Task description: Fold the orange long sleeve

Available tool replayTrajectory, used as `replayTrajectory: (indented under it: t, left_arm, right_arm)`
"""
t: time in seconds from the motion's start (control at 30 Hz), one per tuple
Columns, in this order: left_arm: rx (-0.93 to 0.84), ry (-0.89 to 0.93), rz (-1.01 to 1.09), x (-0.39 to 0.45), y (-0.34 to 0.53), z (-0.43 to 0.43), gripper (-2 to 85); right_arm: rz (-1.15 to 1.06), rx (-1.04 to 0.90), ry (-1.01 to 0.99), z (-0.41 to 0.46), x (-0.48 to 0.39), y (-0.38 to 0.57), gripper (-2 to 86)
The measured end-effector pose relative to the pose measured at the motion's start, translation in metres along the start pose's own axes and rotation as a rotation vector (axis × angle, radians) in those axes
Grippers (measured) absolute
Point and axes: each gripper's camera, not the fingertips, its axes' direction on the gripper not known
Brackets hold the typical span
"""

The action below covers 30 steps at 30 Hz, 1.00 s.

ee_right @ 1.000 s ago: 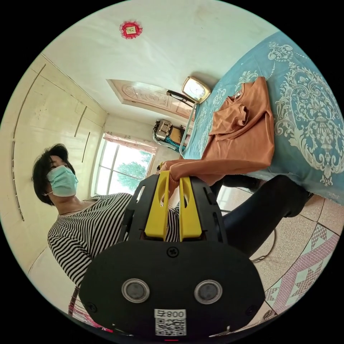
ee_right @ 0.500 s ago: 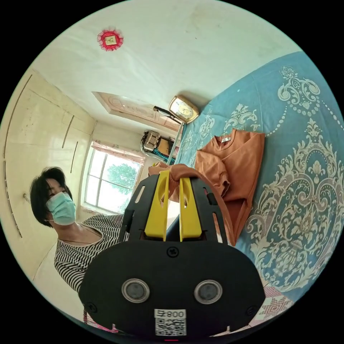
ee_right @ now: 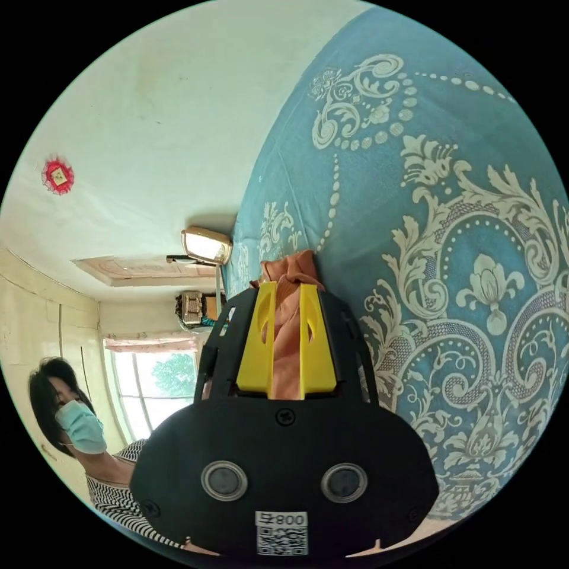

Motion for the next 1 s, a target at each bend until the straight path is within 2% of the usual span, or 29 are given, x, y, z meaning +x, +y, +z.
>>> replayTrajectory:
  t: [0.07, 0.13, 0.23, 0.37, 0.5, 0.57, 0.8, 1.0]
  left_arm:
    - [-0.077, -0.036, 0.083, 0.025, -0.011, 0.037, 10.3]
    - [-0.142, -0.113, 0.167, 0.049, -0.022, 0.069, 11.0]
    - [-0.251, -0.233, 0.265, 0.082, -0.039, 0.128, 11.9]
    - [-0.404, -0.536, 0.415, 0.116, -0.053, 0.212, 12.2]
    - [-0.564, -0.789, 0.505, 0.126, -0.049, 0.280, 10.3]
    - [-0.539, -0.947, 0.601, 0.140, -0.042, 0.306, 6.0]
    - [-0.511, -0.946, 0.625, 0.167, -0.046, 0.336, 1.0]
    - [-0.355, -0.841, 0.629, 0.204, -0.057, 0.325, 0.5]
  right_arm:
    - [-0.025, 0.063, -0.085, 0.004, -0.009, 0.000, 8.0]
    - [-0.092, 0.050, -0.084, 0.018, -0.033, -0.001, 8.1]
    - [-0.260, -0.084, 0.103, 0.070, -0.094, 0.005, 8.6]
    - [-0.489, -0.234, 0.466, 0.170, -0.159, 0.025, 9.1]
    - [-0.575, -0.350, 0.734, 0.253, -0.171, 0.038, 9.2]
    - [-0.604, -0.357, 0.821, 0.287, -0.175, 0.047, 8.9]
    - [-0.648, -0.321, 0.842, 0.321, -0.200, 0.058, 1.7]
    - [-0.642, -0.269, 0.777, 0.322, -0.221, 0.063, 0.5]
